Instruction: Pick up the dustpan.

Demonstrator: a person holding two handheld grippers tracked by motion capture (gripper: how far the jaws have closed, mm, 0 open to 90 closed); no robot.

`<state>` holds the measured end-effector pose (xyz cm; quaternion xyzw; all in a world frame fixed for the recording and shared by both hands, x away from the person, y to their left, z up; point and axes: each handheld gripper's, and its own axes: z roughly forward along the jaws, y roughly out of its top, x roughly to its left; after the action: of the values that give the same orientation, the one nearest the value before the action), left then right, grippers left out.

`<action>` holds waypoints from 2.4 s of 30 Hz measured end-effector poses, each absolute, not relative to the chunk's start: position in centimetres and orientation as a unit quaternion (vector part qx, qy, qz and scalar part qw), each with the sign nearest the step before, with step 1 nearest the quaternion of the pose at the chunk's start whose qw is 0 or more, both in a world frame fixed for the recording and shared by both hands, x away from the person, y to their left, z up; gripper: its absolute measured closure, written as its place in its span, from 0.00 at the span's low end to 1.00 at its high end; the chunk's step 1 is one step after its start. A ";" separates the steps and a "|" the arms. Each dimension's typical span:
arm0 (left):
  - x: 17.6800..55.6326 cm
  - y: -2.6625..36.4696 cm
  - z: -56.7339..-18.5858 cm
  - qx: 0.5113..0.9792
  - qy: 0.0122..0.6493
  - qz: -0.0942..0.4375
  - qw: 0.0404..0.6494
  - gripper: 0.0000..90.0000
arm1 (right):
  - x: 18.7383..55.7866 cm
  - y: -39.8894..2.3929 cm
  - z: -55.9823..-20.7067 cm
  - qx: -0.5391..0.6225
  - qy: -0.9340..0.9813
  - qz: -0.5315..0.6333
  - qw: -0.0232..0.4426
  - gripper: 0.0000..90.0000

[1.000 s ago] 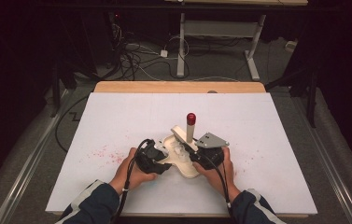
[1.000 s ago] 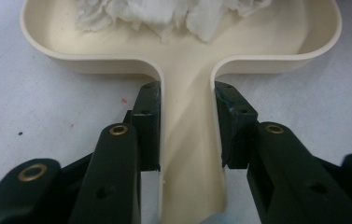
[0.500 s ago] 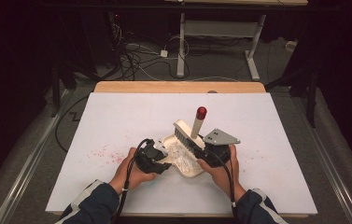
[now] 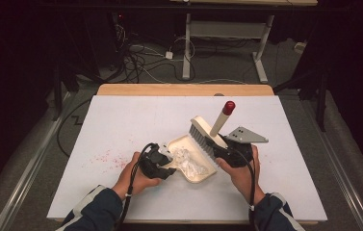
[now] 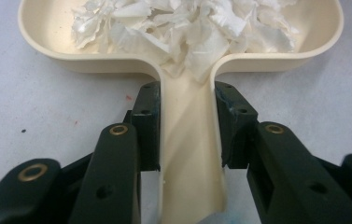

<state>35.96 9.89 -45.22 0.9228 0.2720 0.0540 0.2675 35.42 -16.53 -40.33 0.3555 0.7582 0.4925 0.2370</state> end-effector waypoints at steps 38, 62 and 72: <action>35.9 11.9 -45.1 0.919 0.287 0.051 0.264 0.71 | 36.4 -15.9 -42.4 0.322 0.803 0.425 0.266 0.75; 35.7 15.8 -45.1 0.905 0.330 0.060 0.263 0.71 | 35.9 -18.0 -41.3 0.325 0.805 0.437 0.236 0.75; 35.4 17.9 -45.0 0.892 0.358 0.068 0.266 0.71 | 34.8 -19.6 -40.6 0.320 0.811 0.441 0.214 0.75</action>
<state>35.38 17.87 -45.04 0.8923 0.3583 0.0684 0.2658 34.75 -19.64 -40.56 0.3197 0.8109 0.4407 0.2143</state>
